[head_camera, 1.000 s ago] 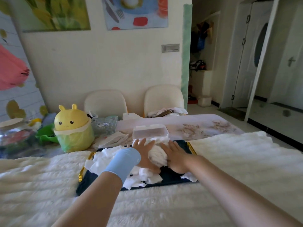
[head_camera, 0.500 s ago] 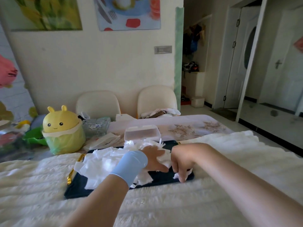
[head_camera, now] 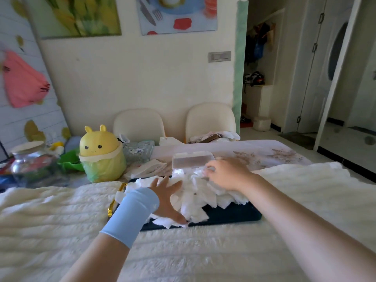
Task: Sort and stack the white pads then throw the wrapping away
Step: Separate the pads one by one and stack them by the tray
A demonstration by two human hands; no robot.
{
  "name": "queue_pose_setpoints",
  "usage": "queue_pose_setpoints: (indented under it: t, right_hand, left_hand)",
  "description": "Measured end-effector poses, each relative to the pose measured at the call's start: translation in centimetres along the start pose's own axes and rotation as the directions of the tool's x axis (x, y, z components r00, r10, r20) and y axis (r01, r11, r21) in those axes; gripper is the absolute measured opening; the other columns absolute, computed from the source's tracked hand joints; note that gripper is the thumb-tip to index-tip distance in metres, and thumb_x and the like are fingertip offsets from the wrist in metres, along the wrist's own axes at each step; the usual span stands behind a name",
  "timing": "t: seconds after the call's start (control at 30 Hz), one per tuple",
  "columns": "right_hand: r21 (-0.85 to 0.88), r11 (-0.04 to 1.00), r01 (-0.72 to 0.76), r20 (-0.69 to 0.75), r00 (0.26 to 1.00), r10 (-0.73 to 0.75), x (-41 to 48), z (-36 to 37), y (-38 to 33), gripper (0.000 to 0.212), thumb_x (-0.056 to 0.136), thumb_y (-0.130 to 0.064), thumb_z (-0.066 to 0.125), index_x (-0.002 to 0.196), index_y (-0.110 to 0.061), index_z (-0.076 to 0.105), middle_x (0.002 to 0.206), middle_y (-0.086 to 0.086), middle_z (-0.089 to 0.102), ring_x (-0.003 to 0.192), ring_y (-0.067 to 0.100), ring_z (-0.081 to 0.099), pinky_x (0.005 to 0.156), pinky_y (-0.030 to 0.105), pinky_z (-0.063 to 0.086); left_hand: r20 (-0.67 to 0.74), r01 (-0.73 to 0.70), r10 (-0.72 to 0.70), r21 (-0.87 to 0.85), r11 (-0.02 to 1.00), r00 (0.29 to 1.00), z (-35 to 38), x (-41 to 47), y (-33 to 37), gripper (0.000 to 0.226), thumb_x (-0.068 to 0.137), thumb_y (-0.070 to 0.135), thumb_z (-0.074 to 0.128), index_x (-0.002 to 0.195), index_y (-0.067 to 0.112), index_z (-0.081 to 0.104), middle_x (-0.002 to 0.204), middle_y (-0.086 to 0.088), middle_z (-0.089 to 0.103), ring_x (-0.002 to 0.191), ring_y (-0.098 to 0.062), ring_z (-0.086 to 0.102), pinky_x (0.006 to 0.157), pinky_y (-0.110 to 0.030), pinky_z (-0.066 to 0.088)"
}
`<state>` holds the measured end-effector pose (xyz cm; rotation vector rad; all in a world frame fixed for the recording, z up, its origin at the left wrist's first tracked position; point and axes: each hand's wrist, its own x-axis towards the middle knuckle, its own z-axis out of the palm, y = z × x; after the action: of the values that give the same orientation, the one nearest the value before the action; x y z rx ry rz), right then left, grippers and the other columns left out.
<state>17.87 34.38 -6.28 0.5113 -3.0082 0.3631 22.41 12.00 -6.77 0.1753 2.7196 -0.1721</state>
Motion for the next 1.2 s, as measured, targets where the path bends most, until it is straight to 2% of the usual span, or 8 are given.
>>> queue_pose_setpoints:
  t: [0.07,0.2,0.43,0.6,0.77,0.97,1.07,1.2]
  right_hand:
    - [0.009,0.997,0.081,0.047,0.996,-0.081,0.1,0.7,-1.6,0.053,0.104,-0.055,0.034,0.152,-0.033,0.04,0.162,0.0,0.032,0.147,0.024,0.032,0.115,0.044,0.033]
    - [0.095,0.989,0.117,0.309,0.941,-0.141,-0.1,2.5,-2.8,0.059,0.105,-0.055,0.031,0.159,-0.044,0.008,0.169,-0.008,-0.003,0.155,0.012,-0.006,0.125,0.046,0.008]
    - [-0.029,0.999,0.038,0.331,0.943,-0.026,0.7,0.5,-4.0,0.041,0.097,-0.044,0.046,0.133,-0.031,0.058,0.14,-0.002,0.057,0.12,0.023,0.056,0.097,0.037,0.048]
    - [0.055,0.988,0.143,0.048,0.988,-0.146,3.4,0.0,-9.0,0.038,0.095,-0.038,0.039,0.129,-0.038,0.056,0.145,-0.005,0.051,0.13,0.023,0.047,0.108,0.041,0.038]
    - [0.008,0.96,0.28,0.378,0.888,-0.262,4.3,3.3,-12.7,0.051,0.107,-0.041,0.028,0.158,-0.04,0.023,0.169,-0.005,0.009,0.156,0.02,0.007,0.124,0.043,0.012]
    - [0.2,0.973,0.117,0.407,0.893,-0.191,4.6,3.6,-10.0,0.063,0.104,-0.059,0.031,0.16,-0.038,0.014,0.167,-0.009,0.015,0.154,0.019,0.018,0.121,0.039,0.021]
    - [0.41,0.909,0.079,0.152,0.976,-0.153,5.0,1.6,-8.3,0.049,0.106,-0.042,0.04,0.153,-0.03,0.04,0.158,-0.007,0.04,0.144,0.014,0.037,0.11,0.028,0.032]
    - [0.319,0.939,0.13,0.044,0.987,-0.152,5.1,0.2,-6.7,0.031,0.094,-0.036,0.064,0.123,-0.029,0.069,0.123,-0.015,0.067,0.113,0.005,0.06,0.09,0.022,0.044]
  left_hand:
    - [-0.035,-0.03,0.029,-0.026,0.999,0.999,0.8,0.8,-0.1,0.119,0.07,0.078,0.064,0.148,0.048,-0.022,0.16,0.009,-0.029,0.149,-0.024,-0.023,0.12,-0.061,0.006]
    - [-0.097,-0.056,0.051,-0.055,0.997,0.994,1.0,2.7,0.3,0.118,0.075,0.073,0.064,0.15,0.043,-0.022,0.162,0.007,-0.025,0.15,-0.024,-0.019,0.121,-0.057,0.004]
    - [-0.139,-0.172,0.139,-0.266,0.949,0.981,-0.6,1.8,-1.0,0.121,0.074,0.069,0.068,0.152,0.041,-0.021,0.164,0.012,-0.014,0.153,-0.019,-0.007,0.122,-0.052,0.009]
    - [-0.252,-0.05,-0.047,-0.367,0.929,0.967,-1.5,-1.3,-7.1,0.068,0.098,0.038,0.053,0.155,0.036,0.016,0.164,0.005,0.012,0.15,-0.023,0.017,0.117,-0.04,0.022]
    - [-0.011,0.055,-0.06,-0.251,0.966,0.998,1.7,-1.1,-8.7,0.072,0.098,0.059,0.037,0.156,0.039,-0.001,0.166,0.006,0.002,0.153,-0.022,0.008,0.122,-0.044,0.012]
    - [0.04,0.083,-0.08,-0.1,0.991,0.996,2.7,1.1,-7.2,0.07,0.1,0.058,0.031,0.157,0.033,-0.001,0.166,0.002,-0.002,0.152,-0.023,0.003,0.121,-0.047,0.01]
    - [0.087,0.145,-0.132,-0.158,0.977,0.987,-0.9,0.1,-7.6,0.063,0.1,0.048,0.043,0.156,0.038,0.016,0.164,0.004,0.014,0.15,-0.024,0.019,0.118,-0.038,0.022]
    - [-0.171,0.019,-0.065,-0.257,0.966,0.983,-4.7,0.7,-6.9,0.038,0.103,0.022,0.043,0.139,0.016,0.051,0.144,-0.006,0.049,0.131,-0.028,0.047,0.103,-0.031,0.037]
